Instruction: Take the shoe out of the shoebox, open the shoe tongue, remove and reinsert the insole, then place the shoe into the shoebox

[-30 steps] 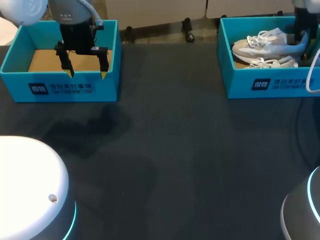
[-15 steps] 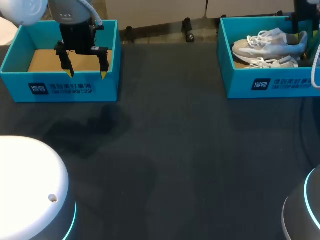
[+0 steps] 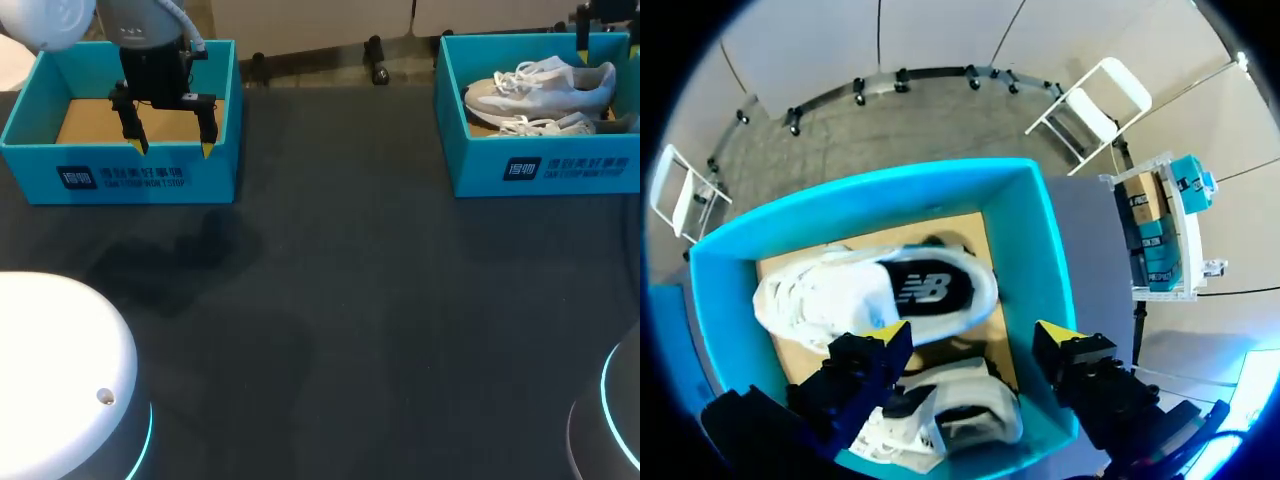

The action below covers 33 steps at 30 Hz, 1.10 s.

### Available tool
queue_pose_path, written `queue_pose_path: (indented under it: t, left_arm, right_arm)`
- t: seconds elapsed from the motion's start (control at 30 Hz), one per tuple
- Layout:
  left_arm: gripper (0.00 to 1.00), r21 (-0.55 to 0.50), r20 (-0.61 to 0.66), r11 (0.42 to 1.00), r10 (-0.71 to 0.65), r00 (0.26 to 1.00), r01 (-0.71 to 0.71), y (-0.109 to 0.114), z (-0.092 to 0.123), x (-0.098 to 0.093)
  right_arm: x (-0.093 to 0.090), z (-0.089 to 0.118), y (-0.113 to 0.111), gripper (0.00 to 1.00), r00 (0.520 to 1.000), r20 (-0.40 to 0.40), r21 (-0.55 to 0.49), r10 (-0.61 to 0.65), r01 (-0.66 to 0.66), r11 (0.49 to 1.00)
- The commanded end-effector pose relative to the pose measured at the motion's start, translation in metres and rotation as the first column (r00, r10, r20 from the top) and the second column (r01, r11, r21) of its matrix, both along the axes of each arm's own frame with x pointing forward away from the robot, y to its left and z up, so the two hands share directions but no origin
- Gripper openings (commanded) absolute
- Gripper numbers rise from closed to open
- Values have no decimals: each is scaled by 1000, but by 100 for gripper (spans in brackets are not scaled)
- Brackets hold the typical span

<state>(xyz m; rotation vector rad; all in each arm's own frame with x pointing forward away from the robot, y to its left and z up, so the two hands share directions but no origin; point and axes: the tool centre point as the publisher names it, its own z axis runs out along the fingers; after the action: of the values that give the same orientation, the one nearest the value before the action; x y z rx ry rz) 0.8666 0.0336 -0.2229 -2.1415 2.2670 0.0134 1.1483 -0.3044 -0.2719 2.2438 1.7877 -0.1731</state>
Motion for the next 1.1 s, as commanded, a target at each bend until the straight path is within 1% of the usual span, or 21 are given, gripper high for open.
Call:
queue_pose_path:
  t: [0.03,0.1,0.13,0.17,0.23,0.27,0.33,0.53,0.93,1.1]
  left_arm:
    - [100,0,1,1000,0,1000,0,0,0,-1]
    - [100,0,1,1000,0,1000,0,0,0,-1]
    - [100,0,1,1000,0,1000,0,0,0,-1]
    - [100,0,1,1000,0,1000,0,0,0,-1]
    - [100,0,1,1000,0,1000,0,0,0,-1]
    - [100,0,1,1000,0,1000,0,0,0,-1]
    - [100,0,1,1000,0,1000,0,0,0,-1]
    - [100,0,1,1000,0,1000,0,0,0,-1]
    - [100,-4,3,1000,2,1000,-2,1,1,0]
    - [100,-14,18,1000,10,1000,-10,-1,4,1]
  right_arm:
    - [-26,24,10,83,998,59,-10,11,-10,1000]
    - [-32,31,14,83,998,65,16,13,-14,1000]
    - [-33,33,16,86,998,60,28,16,-17,999]
    - [-37,36,19,92,998,61,46,25,-28,999]
    - [-42,40,25,93,998,49,56,36,-39,998]
    - [-45,43,27,96,998,53,59,35,-38,998]
    - [-51,46,32,100,998,48,82,38,-42,996]
    - [-71,53,48,100,998,57,103,25,-31,994]
    - [-111,58,90,100,999,35,96,19,-23,995]
    - [-130,61,109,100,999,45,130,11,-17,991]
